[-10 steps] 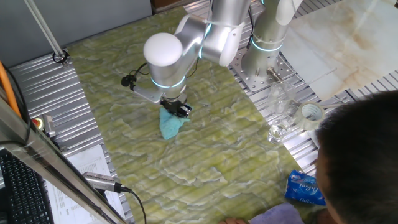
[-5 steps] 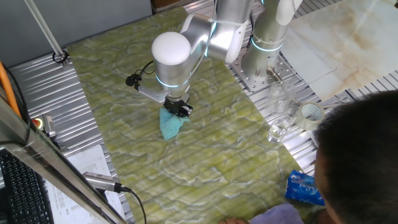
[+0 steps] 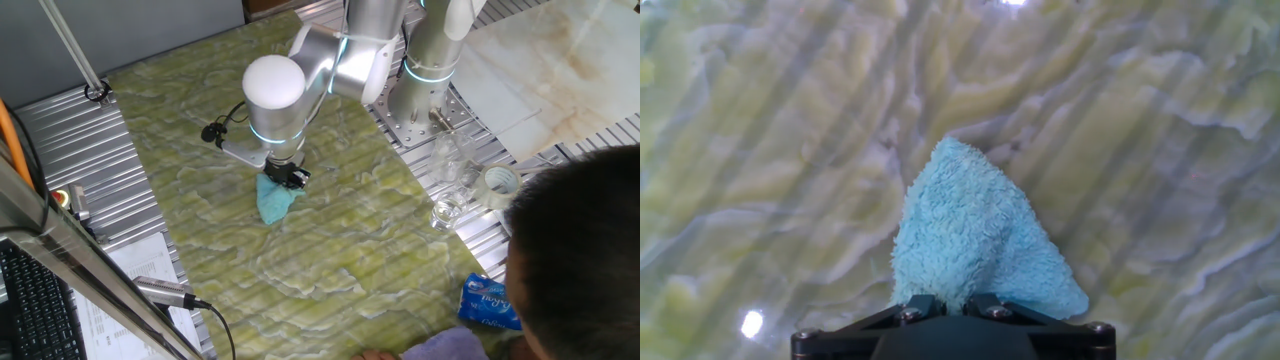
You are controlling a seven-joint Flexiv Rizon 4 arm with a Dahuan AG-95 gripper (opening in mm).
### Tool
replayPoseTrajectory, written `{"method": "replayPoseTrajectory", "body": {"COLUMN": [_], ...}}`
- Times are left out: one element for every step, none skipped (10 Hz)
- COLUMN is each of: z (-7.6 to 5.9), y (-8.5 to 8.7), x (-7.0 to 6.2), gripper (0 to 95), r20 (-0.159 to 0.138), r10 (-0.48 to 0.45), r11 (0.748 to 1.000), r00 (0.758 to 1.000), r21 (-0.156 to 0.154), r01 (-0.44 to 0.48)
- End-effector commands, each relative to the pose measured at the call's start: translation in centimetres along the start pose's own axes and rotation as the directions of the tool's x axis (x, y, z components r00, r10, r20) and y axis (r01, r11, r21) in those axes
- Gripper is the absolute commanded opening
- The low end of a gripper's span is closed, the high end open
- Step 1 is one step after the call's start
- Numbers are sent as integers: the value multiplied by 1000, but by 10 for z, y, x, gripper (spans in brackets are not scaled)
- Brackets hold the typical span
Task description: Clean the table with a cloth
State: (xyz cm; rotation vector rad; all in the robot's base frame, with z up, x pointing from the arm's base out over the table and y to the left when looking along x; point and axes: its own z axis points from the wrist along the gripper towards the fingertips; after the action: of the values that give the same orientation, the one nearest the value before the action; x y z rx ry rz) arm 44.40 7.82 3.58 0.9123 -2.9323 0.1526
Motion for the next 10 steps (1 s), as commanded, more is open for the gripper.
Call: {"method": "replayPoseTrajectory", "body": {"z": [2, 2, 2, 3, 5, 7, 8, 8, 8, 10], "y": [1, 1, 1, 2, 4, 5, 6, 8, 9, 12], "x": [1, 1, 1, 1, 2, 3, 3, 1, 0, 0], "gripper": [0, 0, 0, 0, 0, 0, 0, 0, 0, 0], "r20": [2, 2, 4, 2, 3, 5, 7, 8, 7, 8], "r10": [4, 6, 6, 10, 12, 15, 17, 24, 27, 32], "r11": [1000, 1000, 1000, 1000, 1000, 1000, 1000, 1000, 999, 999], "r00": [1000, 1000, 1000, 1000, 1000, 1000, 1000, 1000, 1000, 999], "r21": [-4, -5, -8, -10, -11, -14, -16, -18, -19, -19], "r01": [-4, -6, -5, -10, -12, -15, -17, -24, -27, -32]}}
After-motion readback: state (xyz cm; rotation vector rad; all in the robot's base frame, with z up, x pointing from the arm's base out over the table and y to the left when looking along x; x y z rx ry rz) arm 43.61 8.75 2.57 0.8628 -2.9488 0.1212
